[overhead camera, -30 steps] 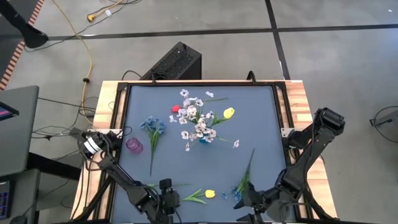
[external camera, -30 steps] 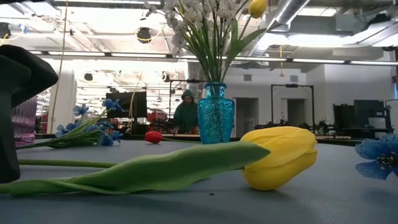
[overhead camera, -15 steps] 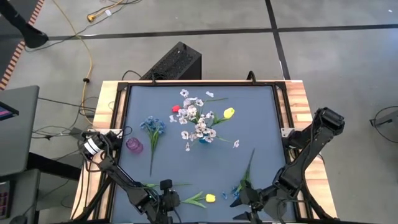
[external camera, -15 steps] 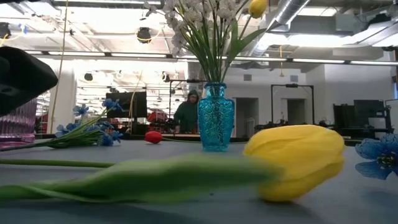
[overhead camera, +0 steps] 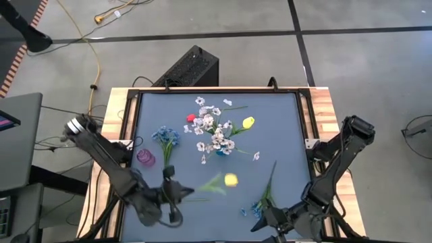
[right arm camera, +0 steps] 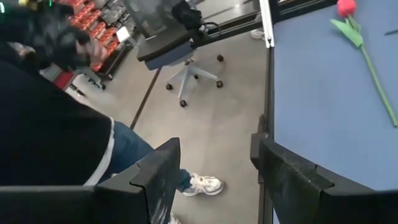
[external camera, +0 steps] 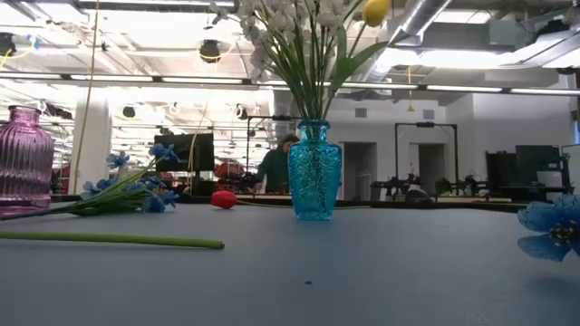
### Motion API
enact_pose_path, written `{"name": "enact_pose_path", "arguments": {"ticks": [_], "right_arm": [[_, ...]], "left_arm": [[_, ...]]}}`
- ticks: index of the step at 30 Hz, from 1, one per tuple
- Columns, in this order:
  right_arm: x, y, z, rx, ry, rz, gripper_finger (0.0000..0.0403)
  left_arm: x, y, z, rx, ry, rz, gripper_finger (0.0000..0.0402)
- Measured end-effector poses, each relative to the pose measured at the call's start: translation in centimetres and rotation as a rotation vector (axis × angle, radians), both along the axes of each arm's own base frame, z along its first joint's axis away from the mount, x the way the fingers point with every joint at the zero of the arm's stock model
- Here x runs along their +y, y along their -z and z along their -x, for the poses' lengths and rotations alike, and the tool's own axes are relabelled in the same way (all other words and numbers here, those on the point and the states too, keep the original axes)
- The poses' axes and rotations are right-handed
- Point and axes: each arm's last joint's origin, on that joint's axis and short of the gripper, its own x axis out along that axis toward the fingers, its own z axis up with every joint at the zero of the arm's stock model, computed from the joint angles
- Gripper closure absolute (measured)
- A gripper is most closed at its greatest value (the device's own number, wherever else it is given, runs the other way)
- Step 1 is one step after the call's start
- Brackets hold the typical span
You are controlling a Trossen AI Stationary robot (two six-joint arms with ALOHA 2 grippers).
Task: Sort flowers into vase by color
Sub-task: Put the yellow tulip into the blue vase
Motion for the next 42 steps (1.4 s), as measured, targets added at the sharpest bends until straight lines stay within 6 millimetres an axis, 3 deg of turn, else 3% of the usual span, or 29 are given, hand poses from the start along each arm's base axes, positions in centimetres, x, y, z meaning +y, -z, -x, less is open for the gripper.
{"name": "enact_pose_path", "arguments": {"ticks": [7,14,20,29,36,42], "right_arm": [[-1.2,0.2,-1.5,-0.004,0.046,0.033,0.0159],[-3.1,-1.0,-4.0,-0.191,0.143,0.132,0.0159],[-5.0,-2.9,-6.0,-0.391,0.198,0.167,0.0159],[-6.0,-4.5,-6.7,-0.562,0.234,0.212,0.0159],[-7.4,-5.0,-7.6,-0.592,0.289,0.201,0.0159],[-8.4,-5.0,-8.2,-0.596,0.323,0.205,0.0159]], "left_arm": [[2.1,-5.1,1.4,-0.225,-0.063,0.048,0.0401],[0.9,-7.6,-0.4,-0.408,0.334,0.098,0.0401],[0.3,-9.3,-1.9,-0.700,0.504,0.015,0.0401],[2.2,-6.8,-2.7,-0.931,0.556,0.132,0.0401],[4.1,-6.1,-3.9,-0.930,0.510,0.202,0.0401],[4.6,-5.2,-4.9,-0.884,0.452,0.263,0.0401]]}}
